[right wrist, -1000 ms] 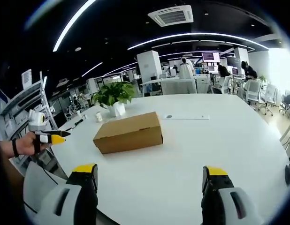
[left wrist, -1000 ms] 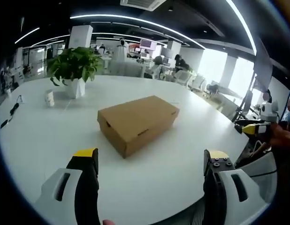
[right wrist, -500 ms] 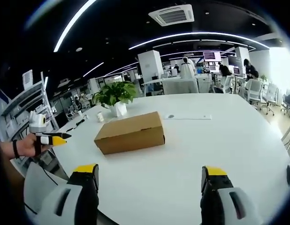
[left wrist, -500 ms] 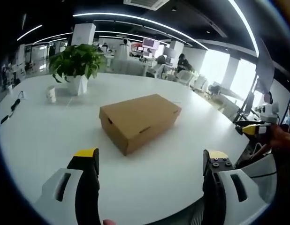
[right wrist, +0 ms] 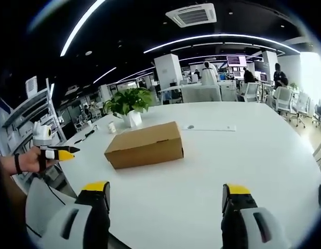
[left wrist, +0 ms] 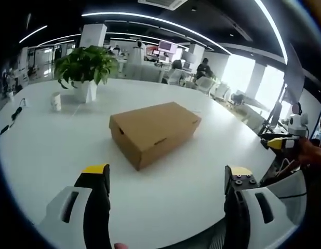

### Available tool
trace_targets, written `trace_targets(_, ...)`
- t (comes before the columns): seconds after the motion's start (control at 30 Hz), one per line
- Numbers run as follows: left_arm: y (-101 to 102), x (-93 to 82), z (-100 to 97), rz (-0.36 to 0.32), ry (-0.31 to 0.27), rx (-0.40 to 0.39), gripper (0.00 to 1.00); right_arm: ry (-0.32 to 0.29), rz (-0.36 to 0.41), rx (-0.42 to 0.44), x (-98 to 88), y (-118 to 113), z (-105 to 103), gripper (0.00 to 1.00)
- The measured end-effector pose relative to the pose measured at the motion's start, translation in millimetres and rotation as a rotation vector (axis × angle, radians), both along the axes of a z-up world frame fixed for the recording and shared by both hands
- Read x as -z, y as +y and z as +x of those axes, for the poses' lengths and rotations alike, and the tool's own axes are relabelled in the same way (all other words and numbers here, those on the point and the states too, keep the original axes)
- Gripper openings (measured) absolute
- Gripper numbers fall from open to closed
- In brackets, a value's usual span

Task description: Operate the shoe box by opening the lid, removing the specified soft item, and placing it in the target area until the item is outside and the box remains undamaged.

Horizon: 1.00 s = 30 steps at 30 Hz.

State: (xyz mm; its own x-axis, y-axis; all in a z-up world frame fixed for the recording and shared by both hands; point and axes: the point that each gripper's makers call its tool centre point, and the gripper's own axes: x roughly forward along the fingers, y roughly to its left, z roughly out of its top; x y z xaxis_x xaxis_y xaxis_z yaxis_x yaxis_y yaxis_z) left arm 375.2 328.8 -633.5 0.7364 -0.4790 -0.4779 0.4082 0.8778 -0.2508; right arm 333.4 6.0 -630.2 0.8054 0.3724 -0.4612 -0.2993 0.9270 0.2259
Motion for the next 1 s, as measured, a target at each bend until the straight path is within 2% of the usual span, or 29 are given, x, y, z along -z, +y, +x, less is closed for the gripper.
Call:
trace_targets(0.3, -2, 6.7, 4.1, -0.004, 0.012, 0.003, 0.91, 0.006, -0.003, -0.025, 3.3, 4, 13, 0.87)
trace_targets(0.57, -2, 21.5, 16.4, 0.004, 0.035, 0.001, 0.89, 0.012, -0.004, -0.072, 11.0, 12, 33, 0.84)
trace_targets(0.7, -4, 26.5, 25.8, 0.007, 0.043, -0.01, 0.89, 0.02, -0.004, -0.112, 17.0, 22, 50, 0.83)
trace_targets(1.0, -4, 45.6, 58.6, 0.029, 0.067, -0.031, 0.88, 0.02, -0.015, -0.184, 26.2, 39, 102, 0.82)
